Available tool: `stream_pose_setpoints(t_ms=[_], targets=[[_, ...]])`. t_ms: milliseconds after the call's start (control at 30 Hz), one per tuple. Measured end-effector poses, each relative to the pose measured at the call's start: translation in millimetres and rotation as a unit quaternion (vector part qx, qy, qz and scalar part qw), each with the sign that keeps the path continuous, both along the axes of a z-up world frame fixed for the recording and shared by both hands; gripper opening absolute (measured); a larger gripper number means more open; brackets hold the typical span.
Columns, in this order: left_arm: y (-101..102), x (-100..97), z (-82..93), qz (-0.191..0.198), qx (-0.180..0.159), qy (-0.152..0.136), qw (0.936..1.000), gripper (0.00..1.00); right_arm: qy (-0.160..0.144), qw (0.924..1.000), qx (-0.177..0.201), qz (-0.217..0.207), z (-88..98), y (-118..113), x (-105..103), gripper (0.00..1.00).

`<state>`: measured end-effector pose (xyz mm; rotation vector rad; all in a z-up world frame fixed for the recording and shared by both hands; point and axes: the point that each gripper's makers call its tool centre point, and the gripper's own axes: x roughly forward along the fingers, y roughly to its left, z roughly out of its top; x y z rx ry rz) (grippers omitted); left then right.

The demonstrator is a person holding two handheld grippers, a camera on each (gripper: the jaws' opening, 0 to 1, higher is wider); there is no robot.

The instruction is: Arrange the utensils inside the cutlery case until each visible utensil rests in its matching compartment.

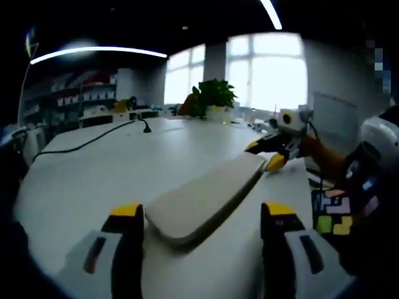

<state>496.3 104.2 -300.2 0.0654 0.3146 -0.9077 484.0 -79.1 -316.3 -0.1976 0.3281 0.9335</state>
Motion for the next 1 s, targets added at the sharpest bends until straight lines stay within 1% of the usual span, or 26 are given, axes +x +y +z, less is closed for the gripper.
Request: stream_pose_setpoints(t_ms=[33,67,167,233,267,300,400,500,533,567,600,667,733,767,800,833,867,900,1000], targets=[[2,-1.7,-6.3,0.006,0.008,0.017,0.9998,0.79,0.0,1.0,0.001,-0.001,-1.0,0,0,0.47],[1,-0.5,-6.3,0.009,0.008,0.019,0.9997,0.78,0.0,1.0,0.001,-0.002,-1.8,0,-1,0.47],[0,-1.1,-5.7,0.011,0.007,0.01,0.9999,0.75,0.002,1.0,0.002,-0.004,-3.1,0,-1,0.45],[-1,-0.5,-6.1,0.016,0.001,0.008,0.9998,0.73,0.0,1.0,0.006,-0.002,-2.1,2,-2,0.4],[-1,-0.3,-6.5,0.017,-0.001,0.009,0.9998,0.72,0.002,0.9999,0.011,0.001,-1.1,4,-3,0.4],[-1,-0.2,-6.9,0.019,-0.002,0.009,0.9998,0.71,0.006,0.9999,0.013,-0.005,-1.5,4,-3,0.4],[-4,-0.3,-8.1,0.022,-0.007,0.006,0.9997,0.71,0.007,0.9999,0.006,-0.008,-3.1,3,-3,0.4],[-6,1.6,-10.9,0.027,-0.002,0.003,0.9996,0.7,0.01,0.9999,0.008,-0.012,-5.1,4,-2,0.4],[-8,2.2,-9.0,0.031,-0.015,0.006,0.9994,0.7,0.012,0.9998,0.009,-0.013,-5.3,6,-2,0.4],[-7,2.4,-8.9,0.031,-0.013,0.006,0.9994,0.7,0.01,0.9999,0.006,-0.012,-6.0,7,-2,0.4],[-6,2.1,-9.5,0.029,-0.005,0.001,0.9996,0.7,-0.001,0.9999,-0.006,-0.012,-5.8,7,-2,0.4],[-5,3.6,-9.8,0.035,0.002,-0.01,0.9993,0.66,-0.004,0.9999,-0.01,-0.012,-6.2,9,-5,0.39],[-1,8.9,-7.8,0.049,-0.004,-0.019,0.9986,0.6,0.0,0.9999,-0.001,-0.013,-5.6,8,-5,0.39],[-2,9.6,-8.4,0.043,-0.004,-0.019,0.9989,0.6,0.001,0.9999,0.004,-0.013,-4.9,8,-6,0.39],[-3,10.1,-9.6,0.037,0.008,-0.022,0.999,0.6,0.0,0.9999,0.005,-0.015,-4.2,8,-6,0.39],[-3,10.2,-12.3,0.031,0.032,-0.031,0.9985,0.6,0.0,0.9999,0.004,-0.015,-4.0,8,-7,0.39],[-2,11.0,-14.1,0.034,0.052,-0.039,0.9973,0.6,-0.001,0.9999,0.004,-0.015,-3.6,8,-7,0.39],[-3,11.3,-14.2,0.037,0.058,-0.042,0.9967,0.59,0.001,0.9998,0.007,-0.017,-3.3,9,-7,0.4],[-3,13.0,-11.4,0.039,0.042,-0.035,0.9977,0.58,0.011,0.999,0.034,-0.025,0.0,9,-5,0.4]])
